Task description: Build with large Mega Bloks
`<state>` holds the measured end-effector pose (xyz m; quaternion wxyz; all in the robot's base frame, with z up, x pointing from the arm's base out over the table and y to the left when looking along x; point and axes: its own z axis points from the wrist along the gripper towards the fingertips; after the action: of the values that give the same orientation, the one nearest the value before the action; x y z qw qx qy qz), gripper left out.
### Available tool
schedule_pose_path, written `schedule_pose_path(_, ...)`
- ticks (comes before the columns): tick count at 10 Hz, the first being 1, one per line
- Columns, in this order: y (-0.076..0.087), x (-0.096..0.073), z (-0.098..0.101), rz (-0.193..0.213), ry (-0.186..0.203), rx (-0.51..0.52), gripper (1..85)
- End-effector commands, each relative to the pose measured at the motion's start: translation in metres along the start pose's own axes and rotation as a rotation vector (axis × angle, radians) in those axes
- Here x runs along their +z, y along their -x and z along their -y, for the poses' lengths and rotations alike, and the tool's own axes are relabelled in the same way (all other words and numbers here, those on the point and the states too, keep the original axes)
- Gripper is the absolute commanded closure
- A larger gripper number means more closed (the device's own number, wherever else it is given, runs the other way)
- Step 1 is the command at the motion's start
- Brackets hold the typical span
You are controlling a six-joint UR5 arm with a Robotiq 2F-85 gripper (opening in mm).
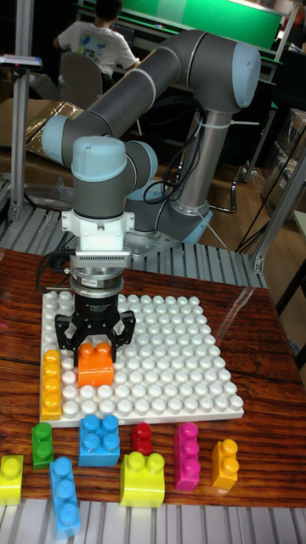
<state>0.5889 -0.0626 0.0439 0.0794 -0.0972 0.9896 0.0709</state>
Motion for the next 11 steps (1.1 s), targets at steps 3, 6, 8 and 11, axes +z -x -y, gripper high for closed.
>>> schedule_pose_path(3,0.0045,0.0001,-0.0027,0.018,0.019,-0.003,20.0)
schedule_pose_path(6,0.0056,-0.0002,-0.0049,0.023,0.027,-0.010,16.3)
schedule_pose_path(8,0.0057,-0.0006,-0.0032,0.020,0.017,-0.005,16.0)
schedule_pose_path(11,0.0069,-0.0011,0.0004,0.024,0.003,-0.004,17.3)
